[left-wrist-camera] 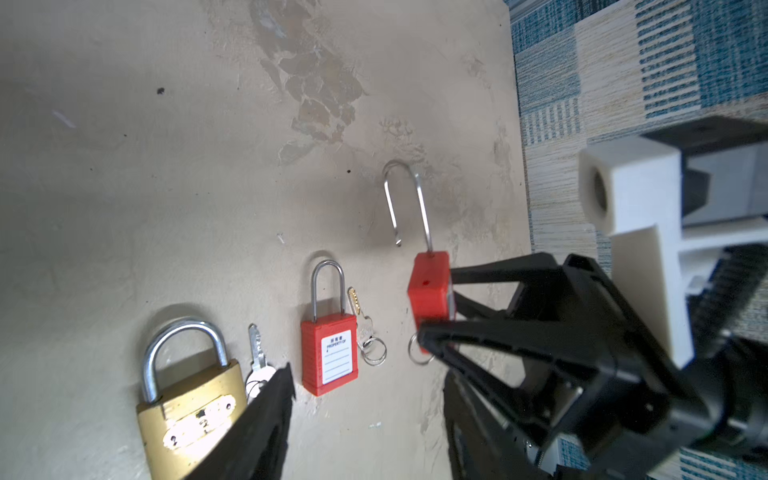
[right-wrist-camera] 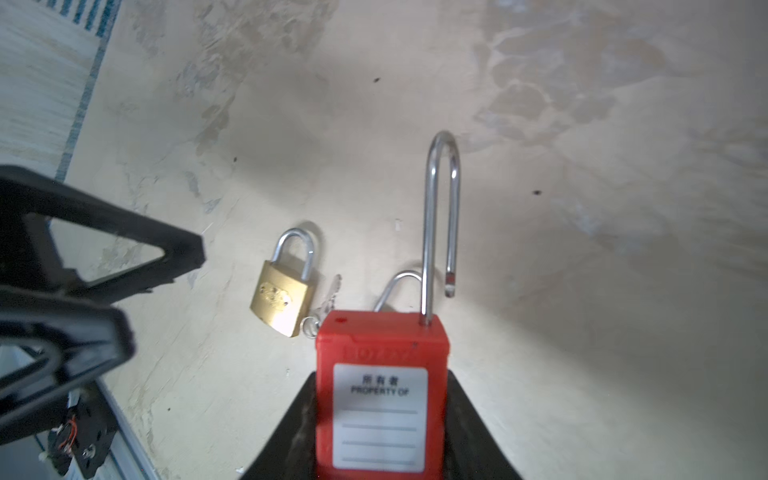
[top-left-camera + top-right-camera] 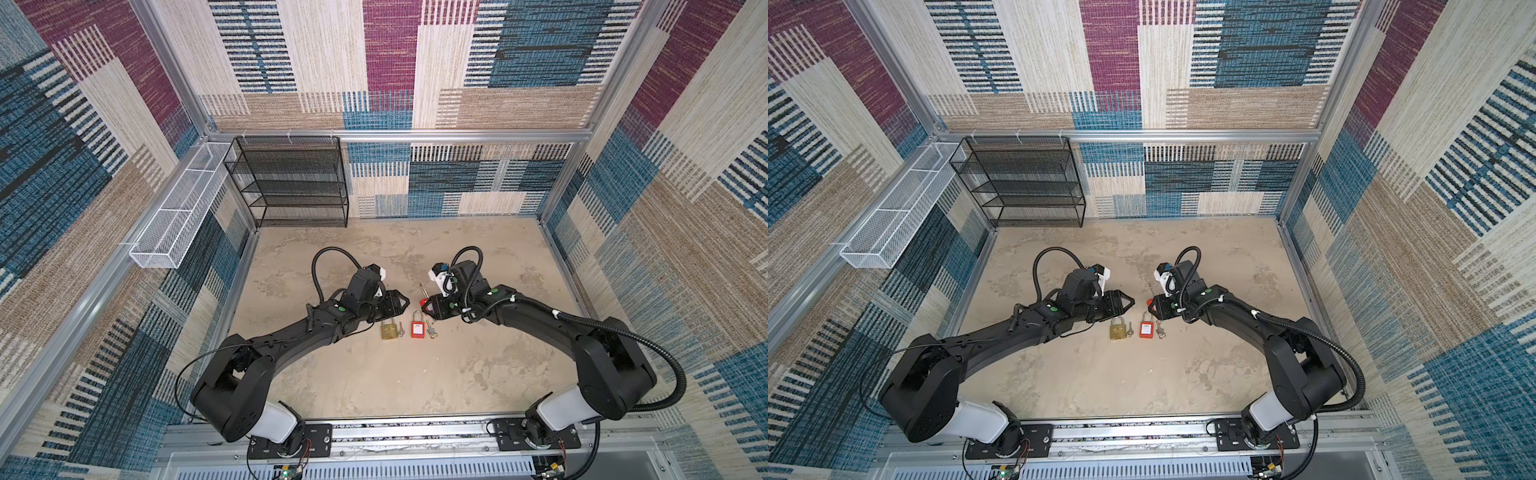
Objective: Lock with the key
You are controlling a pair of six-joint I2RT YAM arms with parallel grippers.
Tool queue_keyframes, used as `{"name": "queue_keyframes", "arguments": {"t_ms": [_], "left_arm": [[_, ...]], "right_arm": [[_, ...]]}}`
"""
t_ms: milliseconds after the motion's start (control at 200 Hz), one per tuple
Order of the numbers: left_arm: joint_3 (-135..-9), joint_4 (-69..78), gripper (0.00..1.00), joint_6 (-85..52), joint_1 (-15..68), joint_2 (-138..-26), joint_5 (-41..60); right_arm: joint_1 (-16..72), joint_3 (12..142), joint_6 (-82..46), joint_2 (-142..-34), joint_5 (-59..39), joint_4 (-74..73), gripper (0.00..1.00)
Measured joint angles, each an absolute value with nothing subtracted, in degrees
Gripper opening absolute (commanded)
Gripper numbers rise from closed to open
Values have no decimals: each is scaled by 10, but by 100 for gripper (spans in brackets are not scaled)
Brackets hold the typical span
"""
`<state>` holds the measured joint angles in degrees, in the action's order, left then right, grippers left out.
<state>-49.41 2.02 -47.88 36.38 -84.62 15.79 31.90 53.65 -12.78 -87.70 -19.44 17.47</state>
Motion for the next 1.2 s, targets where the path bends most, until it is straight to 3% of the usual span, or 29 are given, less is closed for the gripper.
{"name": "queue_keyframes", "arguments": {"t_ms": [351,917,1202], "left_arm": [[-497,32,58,-500,361,-849,183],[-503,41,39,-509,360,-851,184],[-504,67,17,-510,359,-849,199]], "right_arm": [[376,555,-121,-887,-209,148,31],[390,564,-99,-871,-204,131,31],[391,562,-97,-848,-207,127,31]]}}
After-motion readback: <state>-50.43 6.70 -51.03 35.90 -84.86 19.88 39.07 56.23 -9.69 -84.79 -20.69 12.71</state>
